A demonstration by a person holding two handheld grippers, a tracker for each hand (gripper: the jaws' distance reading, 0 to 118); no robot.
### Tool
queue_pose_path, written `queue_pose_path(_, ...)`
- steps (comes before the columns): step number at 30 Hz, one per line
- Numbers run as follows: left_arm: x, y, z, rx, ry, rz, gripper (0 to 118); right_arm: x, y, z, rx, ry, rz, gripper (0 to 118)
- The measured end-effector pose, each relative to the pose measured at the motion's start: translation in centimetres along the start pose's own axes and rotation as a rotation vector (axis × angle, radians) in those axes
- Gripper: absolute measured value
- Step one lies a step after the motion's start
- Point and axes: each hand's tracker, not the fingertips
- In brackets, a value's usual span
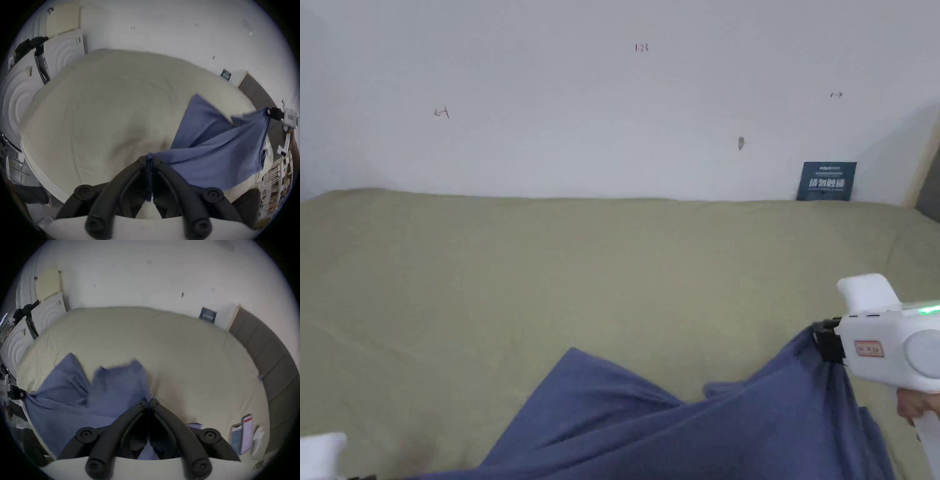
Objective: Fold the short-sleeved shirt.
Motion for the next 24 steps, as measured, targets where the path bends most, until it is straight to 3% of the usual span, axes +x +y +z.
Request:
queue_pose_path(4,2.2,4.8,4.4,0.128,-0.020,-0.045,8,1.6,3.1,8.3,0.133,-0.056,0.015,0)
queue_pose_path(13,9.3,18.1,14.3,0.354,-0.046,-0.106,8,6.0,9.5,22.1,0.362,-0.199,-0.058,0)
queue_pose_path(24,14.4,28.7,17.5,0.455,0.088,-0.141,8,8.1,17.9,22.1,0.435,-0.266,-0.107,0)
